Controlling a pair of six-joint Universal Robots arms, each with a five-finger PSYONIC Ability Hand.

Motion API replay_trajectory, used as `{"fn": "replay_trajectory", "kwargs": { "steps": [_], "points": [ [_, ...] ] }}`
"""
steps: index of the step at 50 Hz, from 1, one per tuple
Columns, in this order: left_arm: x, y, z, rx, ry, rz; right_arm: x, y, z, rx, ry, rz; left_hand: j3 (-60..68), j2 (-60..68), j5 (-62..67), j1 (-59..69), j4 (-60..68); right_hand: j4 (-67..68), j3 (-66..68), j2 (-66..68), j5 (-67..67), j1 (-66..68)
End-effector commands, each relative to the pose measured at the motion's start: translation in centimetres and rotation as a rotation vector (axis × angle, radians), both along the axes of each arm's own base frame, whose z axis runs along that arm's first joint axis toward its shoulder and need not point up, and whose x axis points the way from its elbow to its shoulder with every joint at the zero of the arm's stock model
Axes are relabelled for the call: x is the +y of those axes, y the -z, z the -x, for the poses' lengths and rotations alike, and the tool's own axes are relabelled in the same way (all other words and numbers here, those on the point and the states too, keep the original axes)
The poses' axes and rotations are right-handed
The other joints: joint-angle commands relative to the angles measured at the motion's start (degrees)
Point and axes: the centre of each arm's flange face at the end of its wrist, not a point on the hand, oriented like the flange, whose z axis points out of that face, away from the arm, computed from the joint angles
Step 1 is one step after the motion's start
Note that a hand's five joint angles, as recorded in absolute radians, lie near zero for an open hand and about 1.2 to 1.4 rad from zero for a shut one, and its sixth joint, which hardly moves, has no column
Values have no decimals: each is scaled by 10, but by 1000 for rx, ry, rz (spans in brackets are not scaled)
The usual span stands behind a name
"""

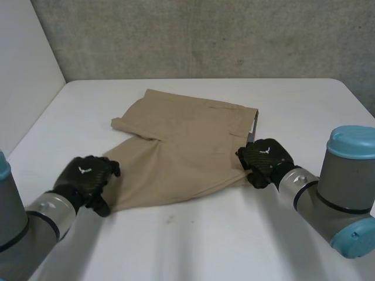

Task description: Fold the shorts.

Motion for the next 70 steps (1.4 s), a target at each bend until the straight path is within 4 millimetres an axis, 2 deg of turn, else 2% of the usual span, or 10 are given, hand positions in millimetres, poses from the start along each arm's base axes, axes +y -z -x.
{"fn": "replay_trajectory", "kwargs": {
  "steps": [1, 9, 18, 31, 33, 41, 55, 57, 59, 70],
  "points": [
    [2, 14, 3, -3, 37, -42, 5, -1, 4, -40, 35, -48, 67, 68, 66, 64, 66, 120, 125, 129, 137, 274],
    [-13, 21, 5, -19, 36, 19, 3, -6, 19, -41, 83, -44, 79, 80, 78, 76, 78, 120, 125, 129, 137, 274],
    [-33, 38, -2, -129, 5, 46, 3, -7, 19, -40, 83, -42, 69, 70, 68, 66, 68, 120, 125, 129, 137, 274],
    [-37, 46, -5, -168, 7, 30, 3, -6, 14, -38, 66, -29, 81, 81, 79, 77, 80, 120, 125, 129, 137, 274],
    [-37, 46, -6, -166, 3, 29, 2, -6, 14, -37, 67, -29, 124, 125, 123, 121, 123, 120, 125, 129, 137, 274],
    [-39, 47, -7, -162, 2, 27, 2, -5, 14, -35, 69, -33, 528, 528, 526, 524, 527, 120, 125, 129, 137, 274],
    [-26, 29, 0, -151, 33, 69, 8, -11, 16, -21, 70, -58, 521, 522, 520, 518, 520, 120, 125, 129, 137, 274],
    [-17, 30, 3, -154, 51, 48, 9, -10, 16, -20, 68, -59, 352, 353, 351, 349, 352, 120, 125, 129, 137, 274],
    [-11, 29, 3, -157, 56, 37, 9, -9, 16, -17, 69, -63, 293, 294, 292, 290, 292, 120, 125, 129, 137, 274],
    [11, 28, -4, -165, 60, 10, 6, -7, 19, -16, 78, -65, 299, 300, 298, 296, 298, 120, 125, 129, 137, 274]
  ]
}}
